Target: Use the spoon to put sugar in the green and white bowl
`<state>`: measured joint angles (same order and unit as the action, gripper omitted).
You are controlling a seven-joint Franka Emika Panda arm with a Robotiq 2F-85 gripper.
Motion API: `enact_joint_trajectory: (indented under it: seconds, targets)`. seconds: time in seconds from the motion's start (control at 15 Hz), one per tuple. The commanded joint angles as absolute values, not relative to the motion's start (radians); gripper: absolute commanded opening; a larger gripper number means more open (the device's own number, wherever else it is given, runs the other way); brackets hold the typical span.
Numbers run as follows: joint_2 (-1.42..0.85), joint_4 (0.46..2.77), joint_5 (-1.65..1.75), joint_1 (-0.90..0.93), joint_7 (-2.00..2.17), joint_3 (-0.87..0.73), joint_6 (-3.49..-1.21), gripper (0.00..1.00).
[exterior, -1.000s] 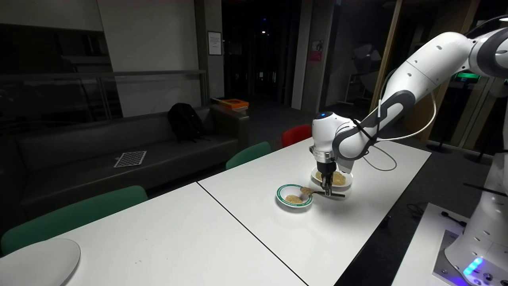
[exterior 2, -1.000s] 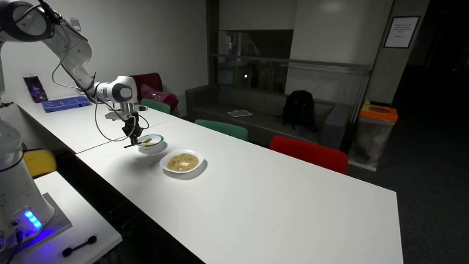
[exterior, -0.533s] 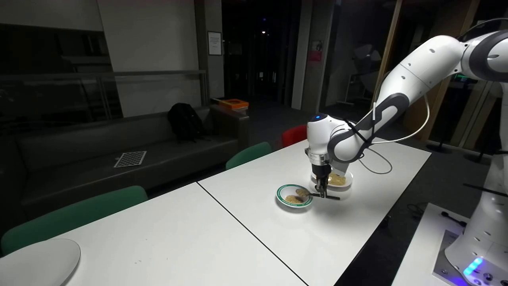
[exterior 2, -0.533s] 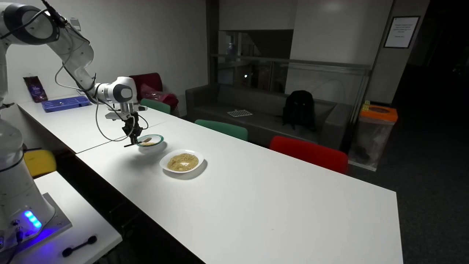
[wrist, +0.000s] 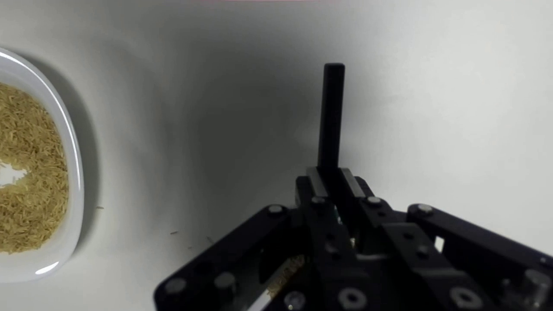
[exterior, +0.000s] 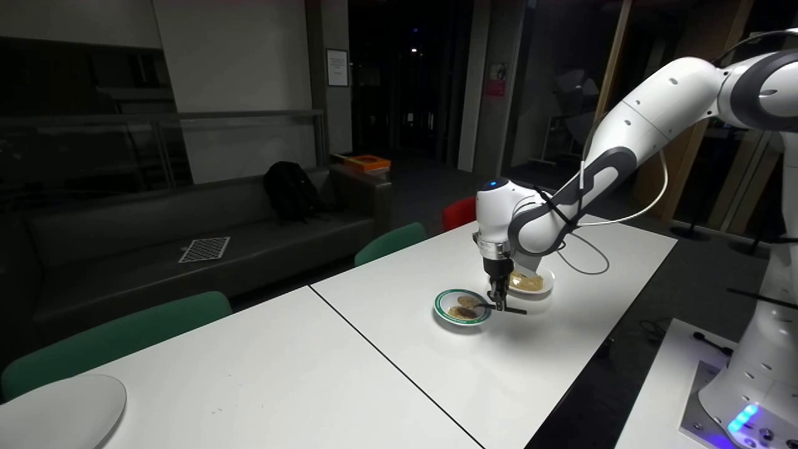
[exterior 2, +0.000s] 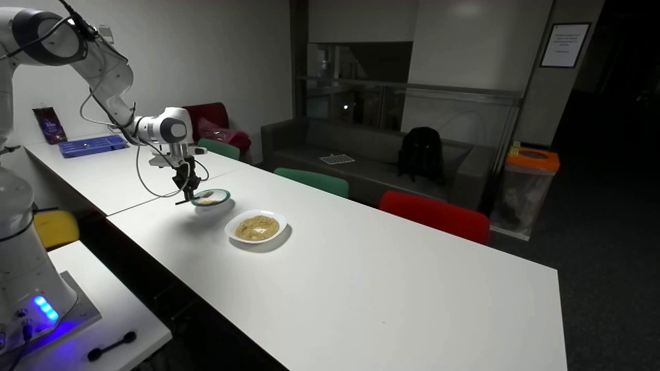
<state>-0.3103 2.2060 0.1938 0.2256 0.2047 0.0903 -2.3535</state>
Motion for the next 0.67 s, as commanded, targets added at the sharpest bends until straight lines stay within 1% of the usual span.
enact_joint_trajectory:
  seconds: [0.0,0.6]
  targets:
    - [-0.325,2.167,0.127,0.215,0.2,0.108,-2.308,0.03]
    - [-0.343,2.141,-0.006,0.197,0.169,0.122,-2.313,0.03]
